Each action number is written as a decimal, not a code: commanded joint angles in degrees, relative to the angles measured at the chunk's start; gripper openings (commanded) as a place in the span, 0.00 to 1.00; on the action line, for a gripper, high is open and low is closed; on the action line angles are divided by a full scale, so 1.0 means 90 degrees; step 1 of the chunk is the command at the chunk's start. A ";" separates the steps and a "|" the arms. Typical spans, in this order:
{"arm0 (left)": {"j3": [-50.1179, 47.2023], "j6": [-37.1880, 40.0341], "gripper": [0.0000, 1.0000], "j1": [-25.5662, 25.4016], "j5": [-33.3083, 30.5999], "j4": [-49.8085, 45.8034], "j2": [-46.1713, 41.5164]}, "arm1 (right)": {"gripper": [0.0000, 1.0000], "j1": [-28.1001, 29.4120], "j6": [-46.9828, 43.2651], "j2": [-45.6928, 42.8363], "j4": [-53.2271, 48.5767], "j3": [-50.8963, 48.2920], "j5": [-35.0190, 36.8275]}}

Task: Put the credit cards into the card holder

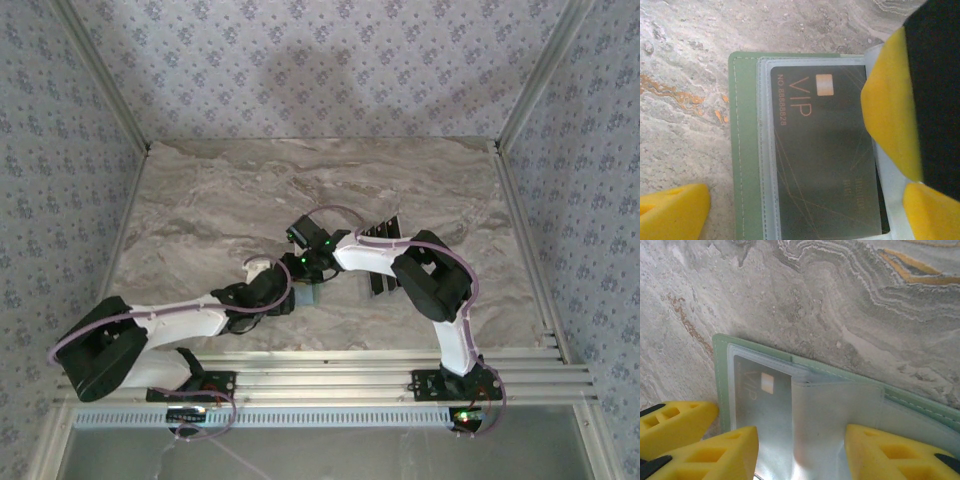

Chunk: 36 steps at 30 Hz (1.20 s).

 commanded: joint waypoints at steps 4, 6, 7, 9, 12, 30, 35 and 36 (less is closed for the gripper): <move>-0.0126 -0.0179 1.00 -0.0016 -0.0143 0.0073 0.0050 | 0.52 -0.0055 0.0028 -0.0178 -0.0470 -0.0202 0.0096; -0.0182 -0.0208 0.99 -0.0014 -0.0173 0.0068 -0.0013 | 0.52 -0.0094 -0.0014 -0.0411 -0.0498 -0.0271 0.0187; -0.0207 -0.0215 0.99 -0.0021 -0.0176 0.0059 -0.0040 | 0.52 -0.0110 -0.0038 -0.0543 -0.0522 -0.0316 0.0261; -0.0231 -0.0228 0.99 -0.0016 -0.0178 0.0048 -0.0073 | 0.52 -0.0159 -0.0079 -0.0740 -0.0575 -0.0390 0.0359; -0.0281 -0.0255 0.99 -0.0016 -0.0189 0.0058 -0.0096 | 0.52 -0.0214 -0.0109 -0.0925 -0.0631 -0.0515 0.0458; -0.0372 -0.0286 0.98 -0.0016 -0.0182 0.0107 -0.0162 | 0.52 -0.0114 0.0032 -0.0563 -0.0390 -0.0619 0.0305; -0.0395 -0.0297 0.98 -0.0016 -0.0179 0.0112 -0.0163 | 0.52 -0.0071 0.0058 -0.0394 -0.0360 -0.0507 0.0218; -0.0396 -0.0285 0.98 -0.0016 -0.0187 0.0126 -0.0163 | 0.52 -0.0063 0.0067 -0.0363 -0.0340 -0.0493 0.0200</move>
